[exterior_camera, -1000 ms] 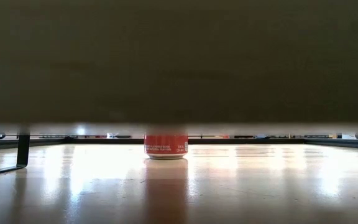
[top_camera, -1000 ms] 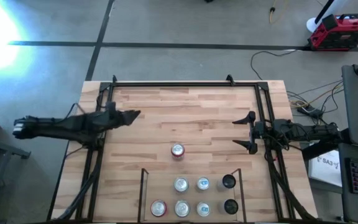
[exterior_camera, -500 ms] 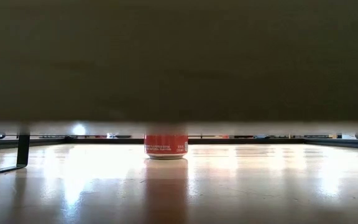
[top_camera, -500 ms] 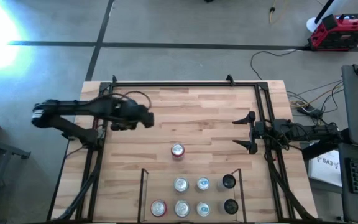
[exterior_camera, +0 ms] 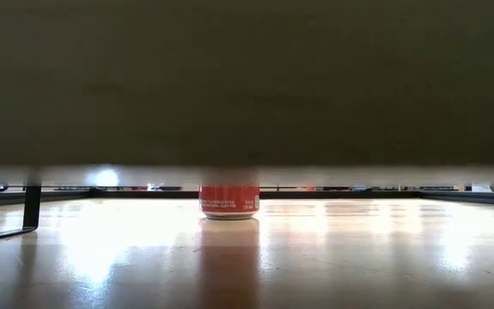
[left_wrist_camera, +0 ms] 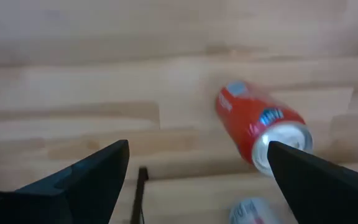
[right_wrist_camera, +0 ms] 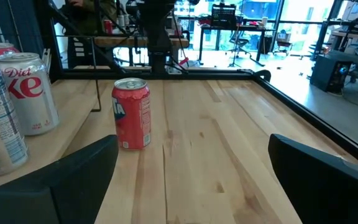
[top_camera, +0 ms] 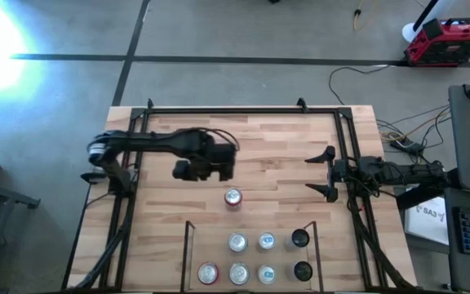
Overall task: Place canned beverage on shelf
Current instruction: Put the red soda can on the shelf aligned with the other red soda can
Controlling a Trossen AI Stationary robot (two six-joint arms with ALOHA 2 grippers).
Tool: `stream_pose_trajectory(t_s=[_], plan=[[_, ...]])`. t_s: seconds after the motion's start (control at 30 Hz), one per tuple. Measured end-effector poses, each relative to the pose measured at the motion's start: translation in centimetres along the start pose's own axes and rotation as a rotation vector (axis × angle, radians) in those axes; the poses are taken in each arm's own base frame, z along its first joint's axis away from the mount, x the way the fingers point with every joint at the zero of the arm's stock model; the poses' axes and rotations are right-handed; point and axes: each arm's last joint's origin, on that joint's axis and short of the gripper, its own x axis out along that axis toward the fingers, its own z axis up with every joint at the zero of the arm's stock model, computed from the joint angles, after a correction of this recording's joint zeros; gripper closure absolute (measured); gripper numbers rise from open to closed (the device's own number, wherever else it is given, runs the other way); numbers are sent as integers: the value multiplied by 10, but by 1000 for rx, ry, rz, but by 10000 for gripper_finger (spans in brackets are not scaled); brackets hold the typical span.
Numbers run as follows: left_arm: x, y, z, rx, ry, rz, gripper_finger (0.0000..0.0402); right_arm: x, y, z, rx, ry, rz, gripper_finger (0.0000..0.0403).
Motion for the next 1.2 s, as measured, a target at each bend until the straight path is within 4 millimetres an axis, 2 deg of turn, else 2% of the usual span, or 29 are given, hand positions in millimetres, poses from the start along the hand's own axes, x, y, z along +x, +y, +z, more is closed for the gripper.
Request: stream_pose_trajectory(t_s=[0.37, 0.57, 0.83, 1.2], plan=[[6, -58, -29, 86, 31, 68, 35, 0, 0, 0, 0, 0, 0, 3], [20, -80, -37, 81, 45, 60, 35, 0, 0, 0, 0, 0, 0, 3], [44, -86, -39, 9, 42, 118, 35, 0, 0, 0, 0, 0, 0, 3], [75, -101, -36, -126, 44, 99, 35, 0, 0, 0, 0, 0, 0, 3]])
